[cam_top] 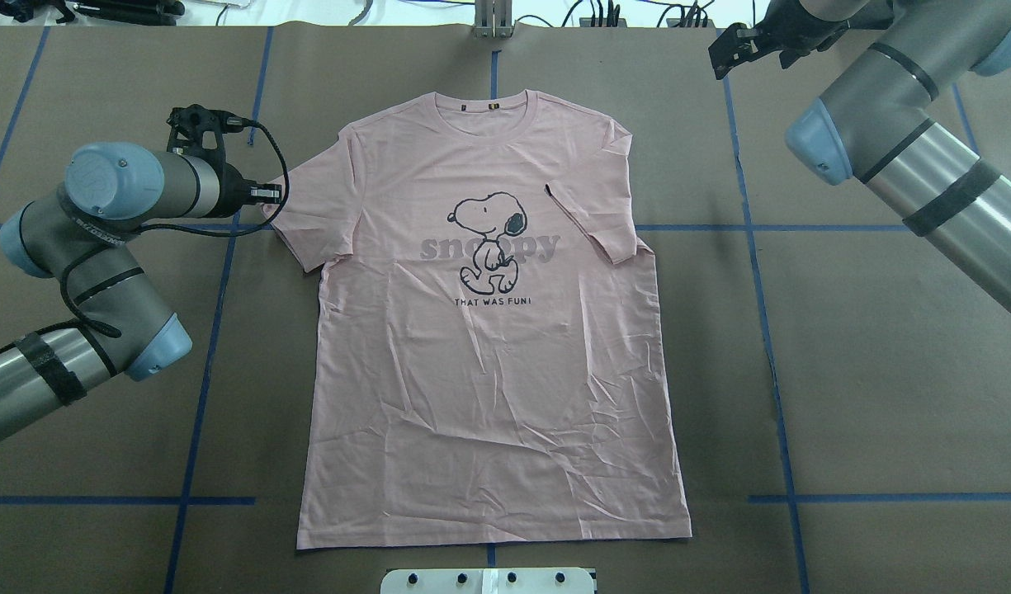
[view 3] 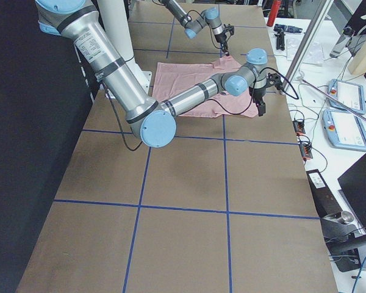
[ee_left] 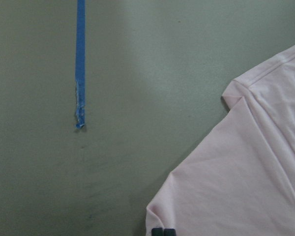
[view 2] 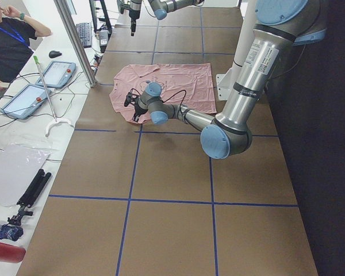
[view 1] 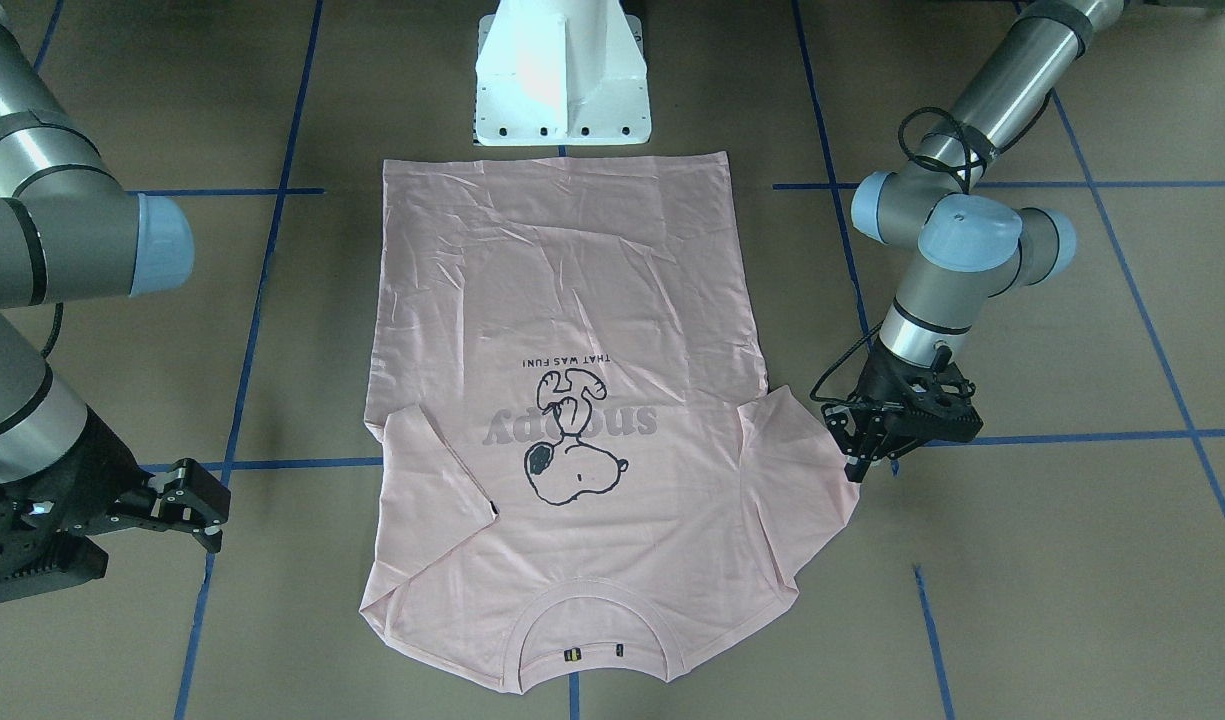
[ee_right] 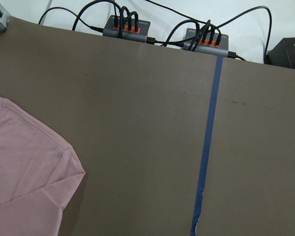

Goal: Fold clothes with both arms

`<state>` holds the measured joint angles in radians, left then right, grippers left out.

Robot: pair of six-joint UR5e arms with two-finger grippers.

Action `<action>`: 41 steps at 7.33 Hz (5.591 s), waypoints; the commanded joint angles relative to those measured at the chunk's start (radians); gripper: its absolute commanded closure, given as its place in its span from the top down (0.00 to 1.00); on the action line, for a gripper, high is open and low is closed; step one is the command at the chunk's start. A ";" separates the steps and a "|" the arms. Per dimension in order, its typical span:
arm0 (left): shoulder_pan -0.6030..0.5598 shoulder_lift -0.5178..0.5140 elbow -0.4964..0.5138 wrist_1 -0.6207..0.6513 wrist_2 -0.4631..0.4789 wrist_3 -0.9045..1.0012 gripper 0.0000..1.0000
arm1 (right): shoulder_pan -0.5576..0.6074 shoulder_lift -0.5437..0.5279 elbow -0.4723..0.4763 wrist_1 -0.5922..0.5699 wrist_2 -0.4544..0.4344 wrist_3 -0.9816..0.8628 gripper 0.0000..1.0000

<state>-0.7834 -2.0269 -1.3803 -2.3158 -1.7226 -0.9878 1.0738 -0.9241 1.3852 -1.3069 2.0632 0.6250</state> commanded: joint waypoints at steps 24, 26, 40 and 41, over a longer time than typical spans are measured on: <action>0.662 0.364 -0.732 0.461 0.224 -0.563 0.82 | -1.071 -0.492 0.845 -0.126 -0.908 1.185 0.97; 0.683 0.364 -0.718 0.460 0.224 -0.609 0.74 | -1.071 -0.490 0.847 -0.126 -0.907 1.184 0.97; 0.756 0.353 -0.697 0.460 0.232 -0.677 0.00 | -1.071 -0.484 0.848 -0.126 -0.907 1.182 0.98; 0.750 0.353 -0.700 0.460 0.232 -0.674 0.00 | -1.069 -0.490 0.848 -0.126 -0.907 1.182 0.98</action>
<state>-0.0292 -1.6735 -2.0760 -1.8561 -1.4910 -1.6664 0.0040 -1.4098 2.2335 -1.4327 1.1564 1.8070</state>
